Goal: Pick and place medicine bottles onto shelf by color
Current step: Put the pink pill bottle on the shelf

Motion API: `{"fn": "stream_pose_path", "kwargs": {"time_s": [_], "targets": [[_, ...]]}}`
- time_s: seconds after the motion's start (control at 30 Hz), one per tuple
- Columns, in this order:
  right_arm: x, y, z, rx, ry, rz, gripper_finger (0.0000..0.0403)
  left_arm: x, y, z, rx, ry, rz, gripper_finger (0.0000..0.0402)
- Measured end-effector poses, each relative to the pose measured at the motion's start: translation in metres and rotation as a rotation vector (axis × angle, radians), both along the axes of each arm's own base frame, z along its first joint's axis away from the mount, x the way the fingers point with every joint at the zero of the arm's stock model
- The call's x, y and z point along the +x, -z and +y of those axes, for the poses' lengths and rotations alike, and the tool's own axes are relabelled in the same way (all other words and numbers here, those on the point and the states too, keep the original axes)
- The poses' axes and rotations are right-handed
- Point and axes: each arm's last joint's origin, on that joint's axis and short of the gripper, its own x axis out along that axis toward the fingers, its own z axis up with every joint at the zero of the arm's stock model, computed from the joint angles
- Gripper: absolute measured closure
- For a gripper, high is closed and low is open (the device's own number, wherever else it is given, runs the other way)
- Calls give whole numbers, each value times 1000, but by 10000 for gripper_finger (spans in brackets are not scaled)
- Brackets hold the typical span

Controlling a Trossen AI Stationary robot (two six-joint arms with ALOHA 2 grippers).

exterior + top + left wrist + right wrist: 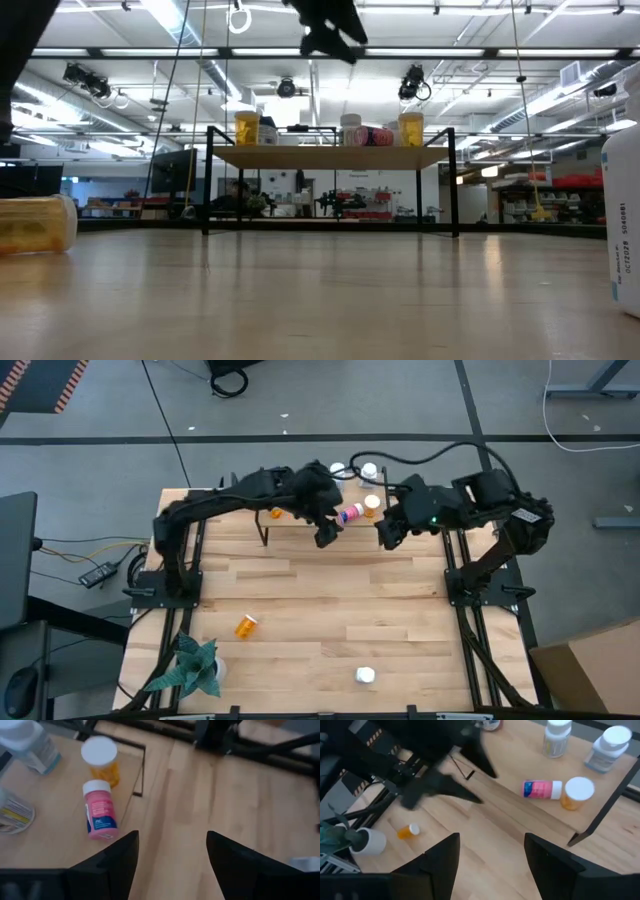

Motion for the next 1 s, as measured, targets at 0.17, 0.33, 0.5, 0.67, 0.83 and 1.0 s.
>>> {"fn": "stream_pose_path", "kwargs": {"time_s": [0.17, 0.33, 0.5, 0.67, 0.83, 1.0], "targets": [[3, 3, 11, 22, -7, -4, 174, 22, 28, 16, 42, -5, 35, 155], [6, 5, 18, 28, -23, 0, 174, 41, 50, 28, 135, -11, 45, 153], [5, 4, 19, 35, -23, -3, 174, 51, 68, 37, 178, -45, 78, 152], [5, 4, 19, 25, -35, 2, 174, 54, 78, 42, 174, -54, 101, 147], [5, 4, 19, 16, -42, 6, 174, 57, 83, 47, 176, -62, 93, 151], [5, 4, 19, 3, -54, 12, 174, 61, 92, 50, 171, -66, 107, 154]]}}
